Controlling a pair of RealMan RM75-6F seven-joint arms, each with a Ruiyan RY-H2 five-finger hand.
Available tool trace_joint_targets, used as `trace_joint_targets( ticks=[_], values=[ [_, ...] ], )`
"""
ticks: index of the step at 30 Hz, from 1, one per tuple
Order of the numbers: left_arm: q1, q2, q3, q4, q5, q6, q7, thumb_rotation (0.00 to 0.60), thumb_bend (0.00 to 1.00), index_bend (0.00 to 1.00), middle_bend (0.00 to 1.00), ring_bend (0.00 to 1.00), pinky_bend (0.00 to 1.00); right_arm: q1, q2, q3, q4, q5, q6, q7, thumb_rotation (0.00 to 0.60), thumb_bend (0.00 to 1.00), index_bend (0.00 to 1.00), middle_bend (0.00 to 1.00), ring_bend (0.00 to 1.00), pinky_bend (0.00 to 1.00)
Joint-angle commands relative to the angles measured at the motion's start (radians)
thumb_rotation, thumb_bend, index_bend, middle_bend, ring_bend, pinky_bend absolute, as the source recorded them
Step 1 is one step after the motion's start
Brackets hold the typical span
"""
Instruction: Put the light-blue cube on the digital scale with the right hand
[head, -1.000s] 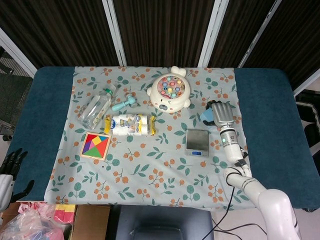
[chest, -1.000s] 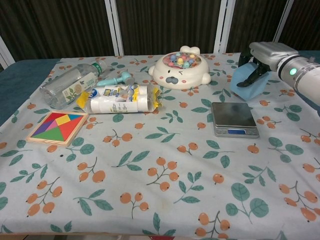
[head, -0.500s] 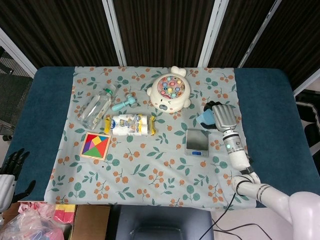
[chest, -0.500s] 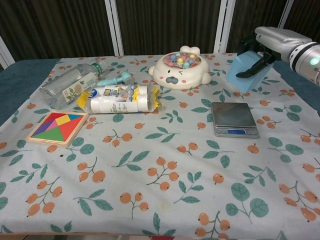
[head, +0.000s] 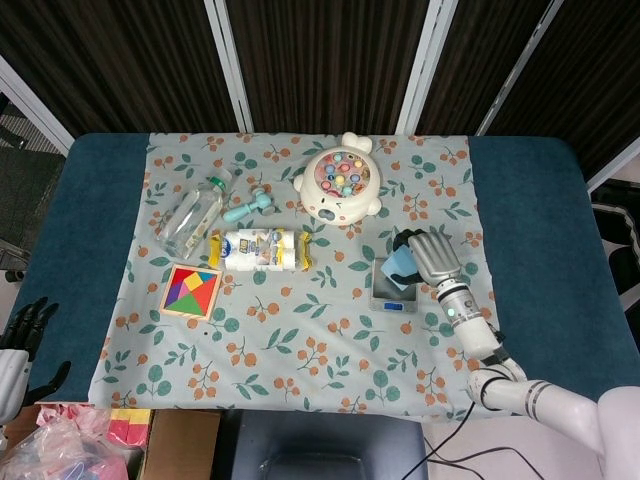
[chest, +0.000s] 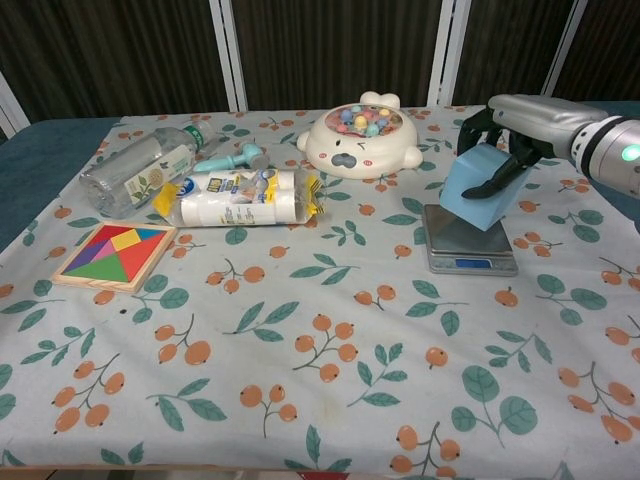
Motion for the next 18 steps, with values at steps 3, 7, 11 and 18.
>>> trace_joint_targets(
  ticks=[3, 7, 11, 18],
  values=[
    [0.000, 0.001, 0.000, 0.000, -0.001, 0.000, -0.004, 0.600, 0.33, 0.05, 0.00, 0.00, 0.33, 0.000, 0.006, -0.006, -0.017, -0.013, -0.002, 0.019, 0.600, 0.34, 0.80, 0.65, 0.74, 0.86],
    [0.000, 0.001, 0.000, 0.001, -0.001, -0.001, -0.006, 0.600, 0.33, 0.05, 0.00, 0.00, 0.33, -0.001, 0.014, -0.012, -0.032, -0.017, -0.007, 0.018, 0.600, 0.34, 0.79, 0.65, 0.73, 0.85],
    [-0.002, 0.001, 0.000, 0.002, 0.002, -0.001, -0.006, 0.600, 0.33, 0.05, 0.00, 0.00, 0.33, 0.001, 0.033, -0.022, -0.058, 0.001, -0.031, -0.011, 0.600, 0.34, 0.71, 0.61, 0.57, 0.81],
    [-0.001, -0.002, 0.000, 0.005, 0.006, 0.004, -0.005, 0.600, 0.33, 0.06, 0.00, 0.00, 0.33, 0.005, 0.058, -0.029, -0.094, 0.022, -0.063, -0.022, 0.600, 0.34, 0.45, 0.39, 0.31, 0.64]
  ],
)
